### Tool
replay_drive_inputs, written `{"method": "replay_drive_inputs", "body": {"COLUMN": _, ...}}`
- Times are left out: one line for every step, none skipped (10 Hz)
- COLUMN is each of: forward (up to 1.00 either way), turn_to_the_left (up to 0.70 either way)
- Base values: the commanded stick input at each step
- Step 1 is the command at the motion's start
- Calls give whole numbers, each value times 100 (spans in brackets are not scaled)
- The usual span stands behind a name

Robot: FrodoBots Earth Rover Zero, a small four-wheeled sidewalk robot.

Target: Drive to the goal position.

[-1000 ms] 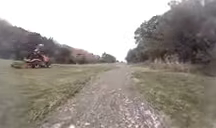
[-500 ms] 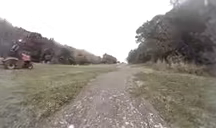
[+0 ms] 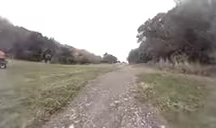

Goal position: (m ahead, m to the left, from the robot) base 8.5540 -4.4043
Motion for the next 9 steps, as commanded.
{"method": "replay_drive_inputs", "body": {"forward": 60, "turn_to_the_left": 0}}
{"method": "replay_drive_inputs", "body": {"forward": 60, "turn_to_the_left": 0}}
{"method": "replay_drive_inputs", "body": {"forward": 60, "turn_to_the_left": -11}}
{"method": "replay_drive_inputs", "body": {"forward": 60, "turn_to_the_left": -15}}
{"method": "replay_drive_inputs", "body": {"forward": 60, "turn_to_the_left": -15}}
{"method": "replay_drive_inputs", "body": {"forward": 60, "turn_to_the_left": -15}}
{"method": "replay_drive_inputs", "body": {"forward": 60, "turn_to_the_left": -15}}
{"method": "replay_drive_inputs", "body": {"forward": 60, "turn_to_the_left": -15}}
{"method": "replay_drive_inputs", "body": {"forward": 60, "turn_to_the_left": -15}}
